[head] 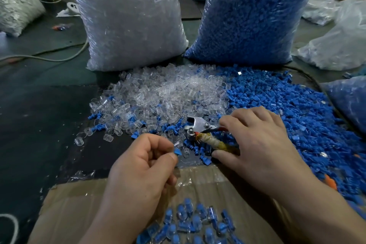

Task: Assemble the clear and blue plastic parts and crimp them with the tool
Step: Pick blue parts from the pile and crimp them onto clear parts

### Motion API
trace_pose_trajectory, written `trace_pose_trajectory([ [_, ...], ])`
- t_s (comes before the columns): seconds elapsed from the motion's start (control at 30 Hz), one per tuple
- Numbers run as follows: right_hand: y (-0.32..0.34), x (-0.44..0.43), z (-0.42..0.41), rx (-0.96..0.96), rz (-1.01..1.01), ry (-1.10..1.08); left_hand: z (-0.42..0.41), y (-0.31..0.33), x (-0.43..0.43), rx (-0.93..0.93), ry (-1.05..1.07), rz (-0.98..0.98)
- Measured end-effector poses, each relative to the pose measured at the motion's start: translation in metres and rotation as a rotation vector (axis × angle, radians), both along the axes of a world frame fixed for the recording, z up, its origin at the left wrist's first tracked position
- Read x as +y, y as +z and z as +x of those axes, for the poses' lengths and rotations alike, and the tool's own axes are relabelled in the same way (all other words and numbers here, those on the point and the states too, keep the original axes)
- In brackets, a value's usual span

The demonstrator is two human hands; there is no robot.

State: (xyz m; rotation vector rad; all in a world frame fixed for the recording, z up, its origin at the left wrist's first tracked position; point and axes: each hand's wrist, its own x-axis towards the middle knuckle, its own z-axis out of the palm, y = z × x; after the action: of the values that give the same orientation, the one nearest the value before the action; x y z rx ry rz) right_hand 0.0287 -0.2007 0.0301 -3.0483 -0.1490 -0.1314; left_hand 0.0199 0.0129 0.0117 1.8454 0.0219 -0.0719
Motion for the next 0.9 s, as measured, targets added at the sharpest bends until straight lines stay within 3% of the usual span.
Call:
trace_pose_trajectory([
  [0.23,0.0,0.033,-0.016,-0.244,0.136,0.386,-0.007,-0.004,-0.008,-0.09,-0.051,0.132],
  [0.4,-0.002,0.03,-0.014,-0.268,0.146,0.406,-0.008,0.003,-0.004,-0.201,-0.113,0.179],
  [0.63,0.002,0.041,-0.017,-0.3,0.235,0.429,-0.001,0.008,0.004,-0.129,-0.158,0.099],
  [0.73,0.006,0.044,-0.021,-0.153,0.394,0.322,-0.002,0.011,0.003,-0.1,-0.187,-0.014],
  [0.83,0.018,0.045,-0.022,0.286,0.921,0.092,-0.006,0.014,0.003,-0.188,-0.278,0.006],
  [0.9,0.024,0.04,-0.02,0.478,1.018,0.007,-0.007,0.015,0.006,-0.268,-0.321,0.118],
])
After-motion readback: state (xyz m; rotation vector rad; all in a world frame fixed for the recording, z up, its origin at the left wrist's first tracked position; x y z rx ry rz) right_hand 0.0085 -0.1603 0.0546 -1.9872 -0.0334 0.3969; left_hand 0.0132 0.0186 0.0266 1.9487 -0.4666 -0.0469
